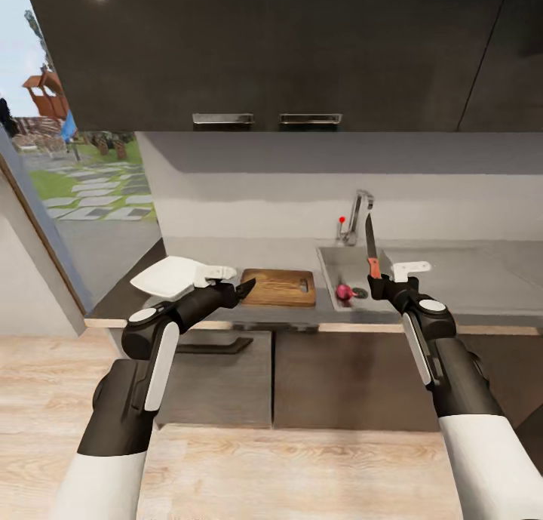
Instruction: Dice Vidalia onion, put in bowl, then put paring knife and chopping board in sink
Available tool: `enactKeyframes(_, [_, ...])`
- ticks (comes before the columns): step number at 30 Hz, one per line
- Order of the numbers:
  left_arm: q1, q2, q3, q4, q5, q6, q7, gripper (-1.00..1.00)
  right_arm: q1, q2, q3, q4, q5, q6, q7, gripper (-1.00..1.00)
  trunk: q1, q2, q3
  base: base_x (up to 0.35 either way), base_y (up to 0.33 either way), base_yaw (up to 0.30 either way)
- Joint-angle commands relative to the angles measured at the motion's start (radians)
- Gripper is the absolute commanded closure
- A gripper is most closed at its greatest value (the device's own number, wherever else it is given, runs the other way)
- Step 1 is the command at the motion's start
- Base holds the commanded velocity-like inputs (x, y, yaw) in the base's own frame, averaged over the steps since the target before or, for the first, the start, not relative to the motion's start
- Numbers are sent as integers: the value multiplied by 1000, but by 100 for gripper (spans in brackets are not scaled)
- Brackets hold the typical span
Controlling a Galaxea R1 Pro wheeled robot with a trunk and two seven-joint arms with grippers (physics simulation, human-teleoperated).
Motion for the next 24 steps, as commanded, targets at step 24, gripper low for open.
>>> enactKeyframes(24, [-1,-2,1,-1,10,9,3,-100,0,0,-1,-2,6,5,6,100,0,-1,-1,13,-320,57])
